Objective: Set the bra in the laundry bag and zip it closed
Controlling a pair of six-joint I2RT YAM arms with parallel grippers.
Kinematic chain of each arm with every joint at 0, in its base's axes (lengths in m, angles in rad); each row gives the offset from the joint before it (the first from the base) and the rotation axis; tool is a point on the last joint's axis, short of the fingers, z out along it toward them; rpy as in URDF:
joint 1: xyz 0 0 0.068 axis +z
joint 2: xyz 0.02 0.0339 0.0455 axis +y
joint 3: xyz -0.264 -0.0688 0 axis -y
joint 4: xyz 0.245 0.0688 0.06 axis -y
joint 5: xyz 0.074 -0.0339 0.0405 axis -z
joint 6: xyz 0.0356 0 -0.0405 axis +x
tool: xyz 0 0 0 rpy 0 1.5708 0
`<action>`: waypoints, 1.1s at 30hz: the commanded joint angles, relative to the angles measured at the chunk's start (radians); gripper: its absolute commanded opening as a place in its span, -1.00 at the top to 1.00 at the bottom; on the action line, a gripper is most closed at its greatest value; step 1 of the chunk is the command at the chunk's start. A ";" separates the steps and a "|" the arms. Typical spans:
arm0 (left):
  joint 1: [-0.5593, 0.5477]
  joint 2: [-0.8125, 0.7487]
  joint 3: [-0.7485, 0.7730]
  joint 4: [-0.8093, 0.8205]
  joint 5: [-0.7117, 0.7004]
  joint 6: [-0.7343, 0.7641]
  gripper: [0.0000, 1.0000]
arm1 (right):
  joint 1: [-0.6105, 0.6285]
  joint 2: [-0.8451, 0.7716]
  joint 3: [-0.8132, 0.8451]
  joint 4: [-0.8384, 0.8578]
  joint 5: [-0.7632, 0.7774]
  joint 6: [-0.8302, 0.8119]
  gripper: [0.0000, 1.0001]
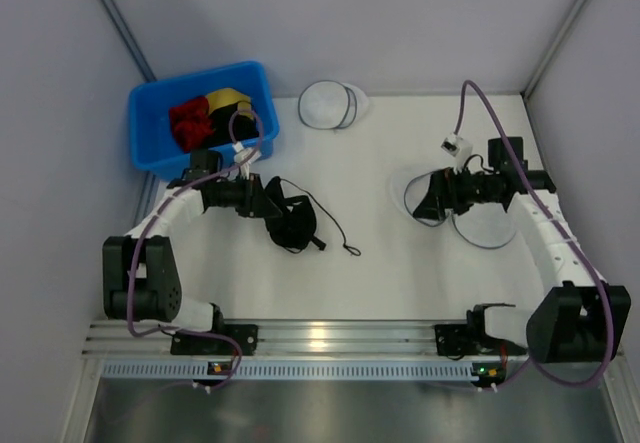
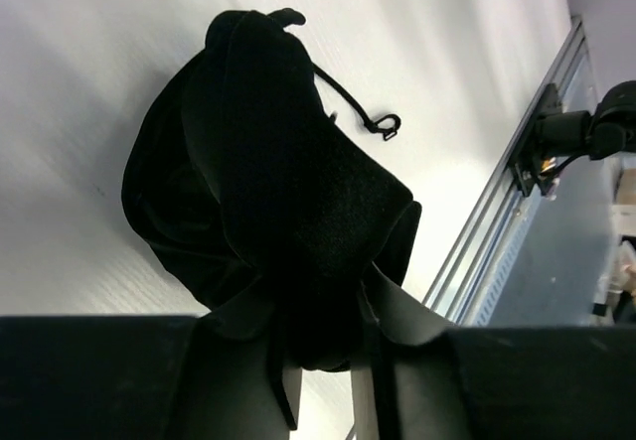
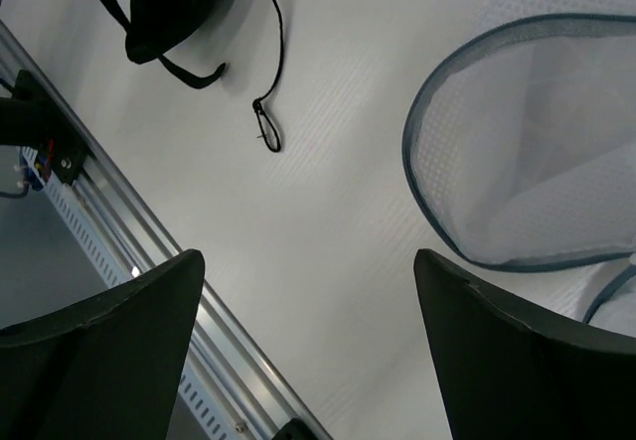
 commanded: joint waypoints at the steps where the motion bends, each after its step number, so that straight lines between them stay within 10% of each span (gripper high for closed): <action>1: 0.065 0.020 -0.050 0.034 0.113 -0.012 0.45 | 0.056 0.051 0.021 0.176 -0.012 0.074 -0.74; 9: 0.241 0.042 -0.042 -0.041 -0.028 0.112 -0.19 | 0.197 0.241 0.098 0.267 0.045 0.066 -0.70; 18: 0.289 -0.001 0.033 -0.128 -0.439 0.307 -0.20 | 0.398 0.438 0.232 0.377 0.142 0.135 -0.62; 26: 0.318 -0.208 0.024 -0.136 -0.067 0.367 -0.50 | 0.483 0.655 0.380 0.500 0.097 0.371 -0.26; 33: -0.097 -0.237 0.053 -0.086 -0.362 0.462 -0.53 | 0.484 0.685 0.401 0.485 0.117 0.396 -0.20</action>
